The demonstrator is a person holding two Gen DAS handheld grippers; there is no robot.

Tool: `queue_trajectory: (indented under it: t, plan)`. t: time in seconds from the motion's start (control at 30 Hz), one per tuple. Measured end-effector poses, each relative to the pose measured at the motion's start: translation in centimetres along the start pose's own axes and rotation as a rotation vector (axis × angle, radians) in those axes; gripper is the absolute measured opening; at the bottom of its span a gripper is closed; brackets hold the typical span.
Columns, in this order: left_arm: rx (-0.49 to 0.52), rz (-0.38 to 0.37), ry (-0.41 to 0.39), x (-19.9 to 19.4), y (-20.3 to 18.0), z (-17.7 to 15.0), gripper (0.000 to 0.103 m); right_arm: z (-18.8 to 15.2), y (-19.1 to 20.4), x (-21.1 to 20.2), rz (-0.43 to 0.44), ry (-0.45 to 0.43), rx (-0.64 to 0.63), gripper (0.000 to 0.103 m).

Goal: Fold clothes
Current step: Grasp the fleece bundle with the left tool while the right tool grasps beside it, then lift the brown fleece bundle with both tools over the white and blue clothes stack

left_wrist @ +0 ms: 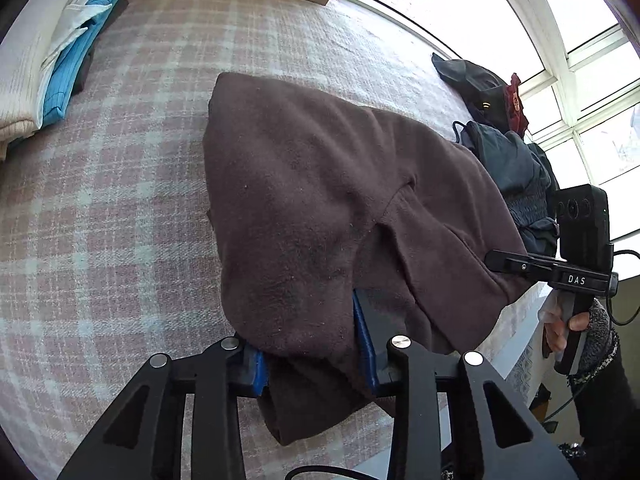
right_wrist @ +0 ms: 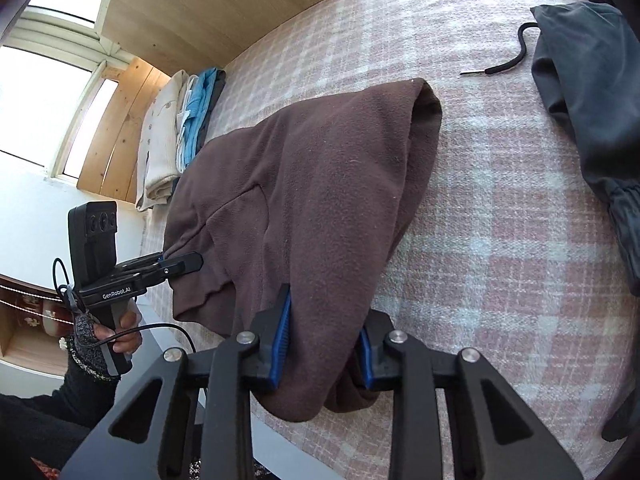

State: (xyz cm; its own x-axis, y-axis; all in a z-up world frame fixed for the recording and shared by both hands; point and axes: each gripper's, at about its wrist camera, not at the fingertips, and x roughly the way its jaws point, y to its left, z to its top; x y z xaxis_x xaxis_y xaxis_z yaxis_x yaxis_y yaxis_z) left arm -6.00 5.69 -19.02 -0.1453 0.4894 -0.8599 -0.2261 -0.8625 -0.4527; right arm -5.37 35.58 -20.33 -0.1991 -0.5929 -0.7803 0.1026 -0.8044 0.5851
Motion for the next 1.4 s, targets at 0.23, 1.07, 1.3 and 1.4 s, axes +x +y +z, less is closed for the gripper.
queue_trajectory:
  t: [0.23,1.07,1.3,1.4]
  plan:
    - [-0.007,-0.006,-0.011,0.0,-0.2,0.0,0.030,-0.5,-1.1,0.9,0.040,0.006,0.025,0.033]
    - [0.082,0.042,-0.339,-14.4,-4.0,-0.1,0.023,2.7,14.1,-9.3,0.185,-0.223,-0.332,0.026]
    - [0.118,0.092,-0.436,-21.9,2.3,1.9,0.023,6.8,24.2,-5.9,0.200,-0.286,-0.437,0.026]
    - [0.136,0.151,-0.463,-25.3,6.5,3.3,0.023,9.1,29.0,-2.6,0.216,-0.301,-0.454,0.026]
